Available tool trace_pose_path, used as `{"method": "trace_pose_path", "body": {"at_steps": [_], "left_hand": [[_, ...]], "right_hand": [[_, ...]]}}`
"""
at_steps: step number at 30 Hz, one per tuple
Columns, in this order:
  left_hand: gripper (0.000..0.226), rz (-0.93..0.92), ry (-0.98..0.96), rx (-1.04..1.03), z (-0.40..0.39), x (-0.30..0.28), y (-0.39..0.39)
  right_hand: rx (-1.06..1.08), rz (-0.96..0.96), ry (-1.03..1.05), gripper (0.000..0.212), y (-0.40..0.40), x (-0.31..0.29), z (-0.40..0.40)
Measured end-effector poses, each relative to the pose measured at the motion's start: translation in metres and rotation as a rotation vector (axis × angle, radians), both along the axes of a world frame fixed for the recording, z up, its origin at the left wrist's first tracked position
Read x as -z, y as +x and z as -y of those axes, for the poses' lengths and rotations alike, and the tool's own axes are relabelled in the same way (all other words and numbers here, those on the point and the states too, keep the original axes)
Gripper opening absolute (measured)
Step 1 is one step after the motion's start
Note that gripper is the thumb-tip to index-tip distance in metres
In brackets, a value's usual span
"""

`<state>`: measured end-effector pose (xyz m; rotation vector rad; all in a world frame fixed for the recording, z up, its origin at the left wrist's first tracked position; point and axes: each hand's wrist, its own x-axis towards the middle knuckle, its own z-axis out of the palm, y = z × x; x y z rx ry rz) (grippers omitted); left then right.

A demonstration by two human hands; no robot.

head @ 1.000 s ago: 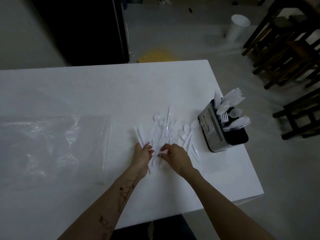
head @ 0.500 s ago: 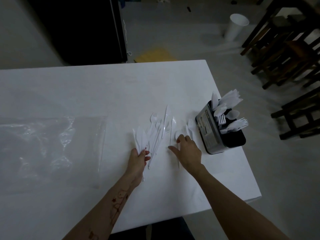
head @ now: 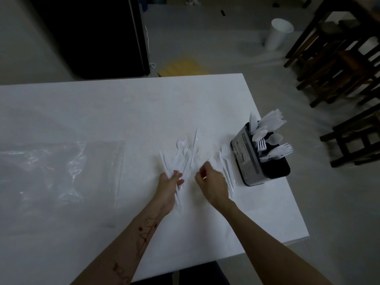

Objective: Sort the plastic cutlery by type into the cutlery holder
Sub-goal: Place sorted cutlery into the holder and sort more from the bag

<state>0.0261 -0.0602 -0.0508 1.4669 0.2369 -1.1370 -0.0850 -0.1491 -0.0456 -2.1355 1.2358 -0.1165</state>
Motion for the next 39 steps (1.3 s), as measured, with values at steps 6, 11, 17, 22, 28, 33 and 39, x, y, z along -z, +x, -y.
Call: {"method": "trace_pose_path", "body": {"at_steps": [6,11,17,22,28,33,39], "left_hand": [[0.025,-0.038,-0.009,-0.049,0.014,-0.004,0.011],[0.017,0.056,0.062,-0.052,0.009,0.000,0.018],[0.022,0.059,0.025,0.016,-0.010,0.009,0.018],[0.029,0.034,0.020,0.019,-0.010,0.008,0.022],[0.040,-0.022,-0.052,0.000,0.004,-0.003,0.018],[0.024,-0.002,-0.048,-0.014,0.012,-0.002,0.018],[0.013,0.069,0.045,-0.089,-0.001,-0.003,0.018]], "right_hand": [[-0.269,0.097,0.079,0.023,0.000,0.009,-0.007],[0.152,0.018,0.053,0.033,0.026,0.013,0.013],[0.292,-0.037,0.241,0.030,0.050,0.033,0.026],[0.427,0.180,0.304,0.017,0.035,0.022,0.017],[0.176,0.321,0.269,0.021,0.003,0.005,-0.010],[-0.011,0.263,0.258,0.026,-0.012,0.011,-0.022],[0.114,0.089,0.247,0.032,0.001,0.016,-0.018]]}}
